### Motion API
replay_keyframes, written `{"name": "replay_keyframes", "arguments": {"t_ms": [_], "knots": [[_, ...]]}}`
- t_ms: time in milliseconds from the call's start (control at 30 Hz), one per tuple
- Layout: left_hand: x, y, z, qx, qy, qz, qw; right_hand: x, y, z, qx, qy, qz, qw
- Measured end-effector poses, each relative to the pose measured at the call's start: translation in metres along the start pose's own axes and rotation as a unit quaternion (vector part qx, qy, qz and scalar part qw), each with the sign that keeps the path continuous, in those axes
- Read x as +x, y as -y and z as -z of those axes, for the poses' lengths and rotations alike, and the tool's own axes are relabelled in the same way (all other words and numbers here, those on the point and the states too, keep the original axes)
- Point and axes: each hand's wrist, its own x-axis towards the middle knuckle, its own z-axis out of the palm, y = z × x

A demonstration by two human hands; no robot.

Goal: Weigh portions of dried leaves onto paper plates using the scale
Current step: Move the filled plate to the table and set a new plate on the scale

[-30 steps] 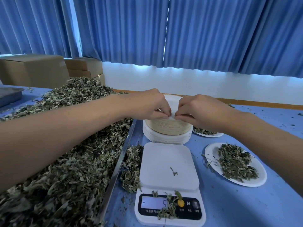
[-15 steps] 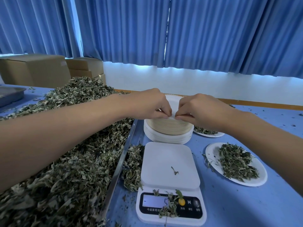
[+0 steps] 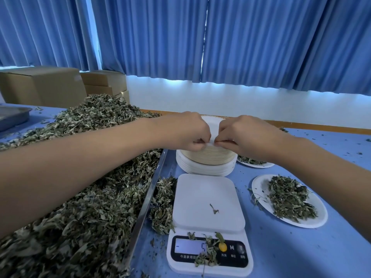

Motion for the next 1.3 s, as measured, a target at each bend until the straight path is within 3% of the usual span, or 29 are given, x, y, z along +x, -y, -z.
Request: {"name": "replay_keyframes", "arguments": {"t_ms": [100, 267, 400, 533, 767, 1033, 1300], "knots": [[0.004, -0.007, -0.006, 0.108, 0.023, 0.009, 0.994, 0.000, 0.001, 0.000, -0.009, 0.000, -0.007, 1.000], [-0.002, -0.006, -0.005, 0.153, -0.006, 0.020, 0.988, -0.002, -0.002, 0.000, 0.007, -0.047, -0.023, 0.999], [-0.008, -0.002, 0.004, 0.110, -0.090, 0.056, 0.988, -0.005, -0.006, 0.001, 0.025, -0.126, -0.020, 0.992], [-0.014, 0.002, 0.014, -0.042, -0.176, 0.070, 0.981, -0.005, -0.009, 0.003, 0.015, -0.180, -0.024, 0.983], [-0.015, 0.000, 0.017, -0.108, -0.151, 0.096, 0.978, -0.010, -0.005, 0.000, 0.007, -0.223, -0.016, 0.975], [-0.021, -0.005, 0.012, -0.140, -0.121, 0.099, 0.978, -0.009, -0.007, 0.000, 0.169, -0.114, -0.020, 0.979], [-0.022, -0.006, 0.006, -0.162, -0.112, 0.098, 0.975, -0.006, -0.011, 0.000, 0.200, -0.079, -0.014, 0.977]]}}
